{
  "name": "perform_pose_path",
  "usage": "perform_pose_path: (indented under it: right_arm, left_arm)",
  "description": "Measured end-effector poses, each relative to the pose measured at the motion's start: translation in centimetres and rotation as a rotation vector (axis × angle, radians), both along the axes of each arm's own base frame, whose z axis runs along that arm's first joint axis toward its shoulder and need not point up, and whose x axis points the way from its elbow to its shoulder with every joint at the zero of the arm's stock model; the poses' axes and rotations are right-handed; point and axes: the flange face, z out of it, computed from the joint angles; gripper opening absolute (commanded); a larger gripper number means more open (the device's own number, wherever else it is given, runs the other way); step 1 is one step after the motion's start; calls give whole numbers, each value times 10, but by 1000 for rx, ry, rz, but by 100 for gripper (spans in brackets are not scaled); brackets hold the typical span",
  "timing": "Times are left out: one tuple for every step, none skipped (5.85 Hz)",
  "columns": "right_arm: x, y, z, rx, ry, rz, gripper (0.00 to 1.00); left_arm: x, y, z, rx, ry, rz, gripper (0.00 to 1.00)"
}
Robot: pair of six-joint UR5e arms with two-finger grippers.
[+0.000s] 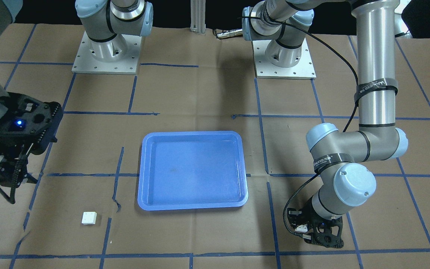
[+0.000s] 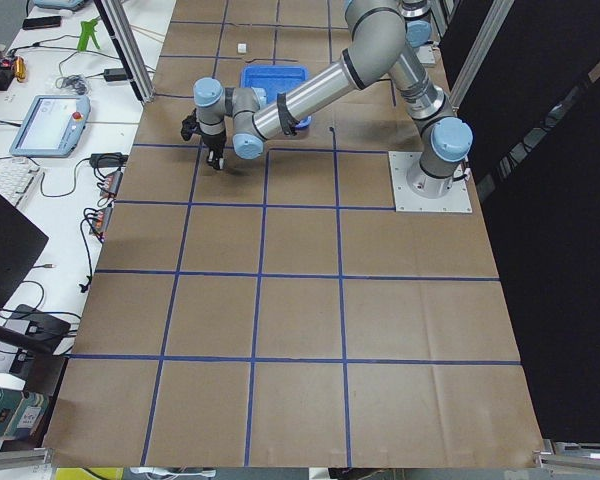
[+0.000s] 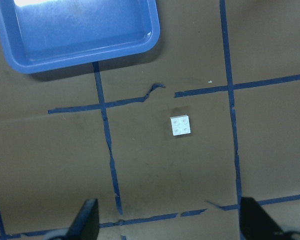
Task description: Assemble white blocks and place on blue tray
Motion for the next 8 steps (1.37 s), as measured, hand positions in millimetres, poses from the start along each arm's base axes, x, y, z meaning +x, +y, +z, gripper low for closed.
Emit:
perform_pose_path:
  right_arm:
    - [-15,-23,-12,4,-14,74,100]
    - [-24,-39,-30,16,-59,98,100]
    - [-35,-50,-54,36,-129,99,100]
    - [-49,-59,-83,60,-204,105,100]
    - [-61,-64,-113,74,-264,111,100]
    - [-69,-65,-144,68,-298,112,100]
    - [-74,-61,-175,54,-330,110,100]
    - [-79,-52,-202,43,-367,97,100]
  left_arm:
    - [-8,2,9,-9,-5,-51,0]
    - [-27,7,23,-17,-11,-120,0]
    - [-63,18,41,-19,-20,-275,0]
    - [-110,38,57,4,-30,-478,0]
    - [-161,67,70,31,-38,-677,0]
    - [-210,100,73,45,-45,-887,0]
    - [-242,126,61,70,-46,-1082,0]
    - [-258,143,46,95,-38,-1225,0]
